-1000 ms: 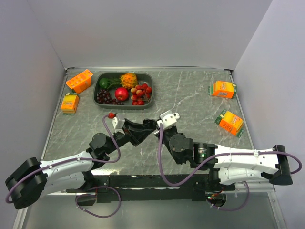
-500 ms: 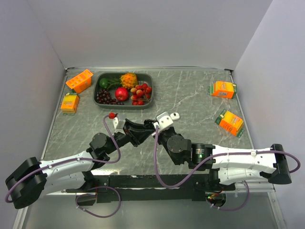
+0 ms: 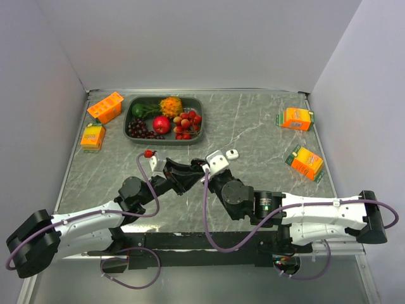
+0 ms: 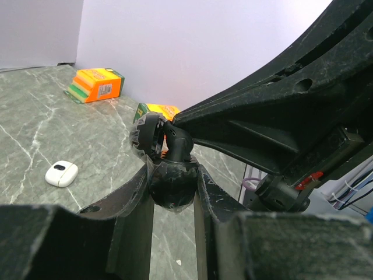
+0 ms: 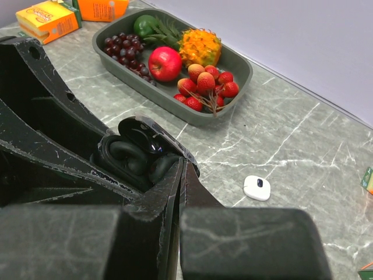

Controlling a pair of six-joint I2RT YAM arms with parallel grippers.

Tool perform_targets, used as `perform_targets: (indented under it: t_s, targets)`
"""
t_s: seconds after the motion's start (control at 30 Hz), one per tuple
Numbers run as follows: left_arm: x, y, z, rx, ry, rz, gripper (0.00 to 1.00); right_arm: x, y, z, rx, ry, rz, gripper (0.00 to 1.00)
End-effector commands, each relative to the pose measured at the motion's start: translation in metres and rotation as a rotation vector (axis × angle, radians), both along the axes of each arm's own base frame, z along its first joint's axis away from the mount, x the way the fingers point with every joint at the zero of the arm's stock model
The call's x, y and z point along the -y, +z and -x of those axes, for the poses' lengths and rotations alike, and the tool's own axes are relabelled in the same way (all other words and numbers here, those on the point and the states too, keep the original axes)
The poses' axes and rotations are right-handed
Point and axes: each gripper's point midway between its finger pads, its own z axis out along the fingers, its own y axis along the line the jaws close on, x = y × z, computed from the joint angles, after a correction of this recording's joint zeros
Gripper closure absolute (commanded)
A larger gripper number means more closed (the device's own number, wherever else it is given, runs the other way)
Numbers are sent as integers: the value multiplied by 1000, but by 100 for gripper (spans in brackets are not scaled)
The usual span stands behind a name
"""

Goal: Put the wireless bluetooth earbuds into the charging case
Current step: Place the earbud in the charging case.

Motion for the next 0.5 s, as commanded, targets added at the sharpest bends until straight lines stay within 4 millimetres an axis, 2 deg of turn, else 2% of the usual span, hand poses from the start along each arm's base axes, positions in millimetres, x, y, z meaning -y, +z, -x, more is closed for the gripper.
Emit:
perform_targets:
  t_s: [0.0, 0.47]
  targets:
    - [-5, 40, 0, 69, 20, 90, 99, -1, 14, 5, 12, 15, -41, 100]
    - [-8, 45, -3, 68, 44, 105, 99, -4, 11, 12, 17, 47, -23, 100]
